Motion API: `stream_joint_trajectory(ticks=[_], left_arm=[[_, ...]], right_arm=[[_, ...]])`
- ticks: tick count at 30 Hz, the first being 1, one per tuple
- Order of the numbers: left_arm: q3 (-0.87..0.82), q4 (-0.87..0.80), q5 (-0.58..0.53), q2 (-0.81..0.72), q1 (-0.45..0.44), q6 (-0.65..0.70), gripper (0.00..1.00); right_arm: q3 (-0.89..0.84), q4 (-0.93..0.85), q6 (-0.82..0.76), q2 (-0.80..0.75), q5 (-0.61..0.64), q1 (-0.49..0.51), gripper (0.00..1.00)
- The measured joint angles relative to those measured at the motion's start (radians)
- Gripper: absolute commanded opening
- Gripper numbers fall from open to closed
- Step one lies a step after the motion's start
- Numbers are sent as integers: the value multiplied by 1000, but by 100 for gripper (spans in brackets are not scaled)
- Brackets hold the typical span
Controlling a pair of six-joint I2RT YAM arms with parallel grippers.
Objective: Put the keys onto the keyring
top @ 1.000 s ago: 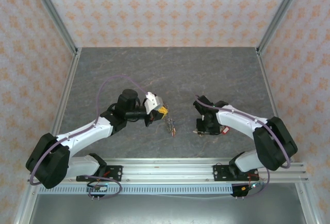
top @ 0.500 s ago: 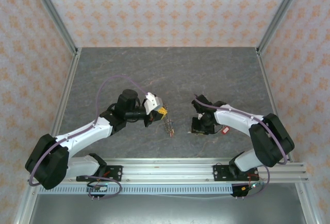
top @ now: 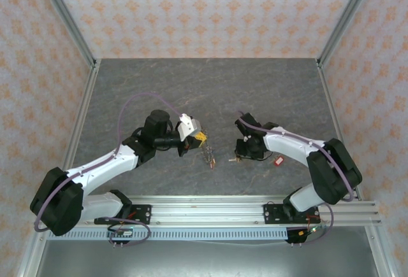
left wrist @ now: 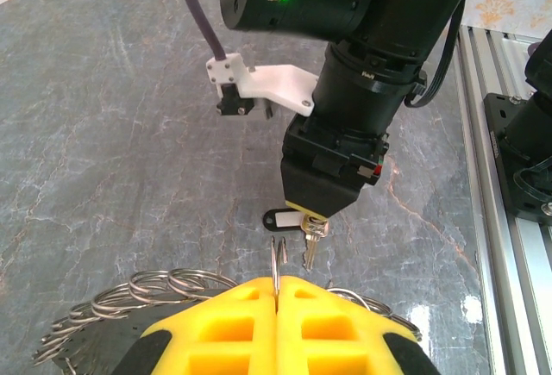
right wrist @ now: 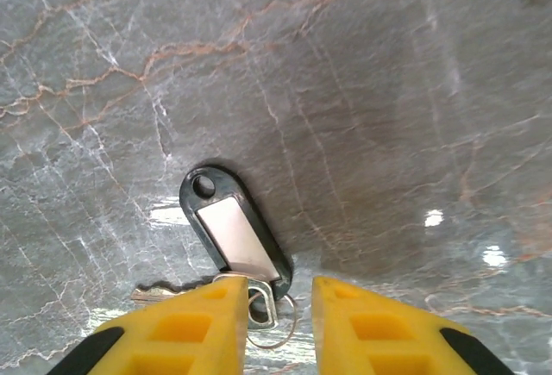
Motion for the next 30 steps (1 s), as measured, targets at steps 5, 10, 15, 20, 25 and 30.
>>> stream_joint_trajectory(ticks=[5,10,15,20,25,30], left_arm=[[0,-2,0,0,0,7,0],[0,-2,0,0,0,7,0],[0,-2,0,0,0,7,0],[0,-2,0,0,0,7,0],[0,-2,0,0,0,7,0],[0,-2,0,0,0,7,0]], right_arm=[[-1,-11,-29,-23,26,0,29],[-3,-9,-29,-9,-13,0,32],[-4,-10,-39,11,-20,15,35],[2,-30,-79,50,-8,31,34],[15,-41,-110,59,10,42,28],[17,-41,-120,61,10,45,17]])
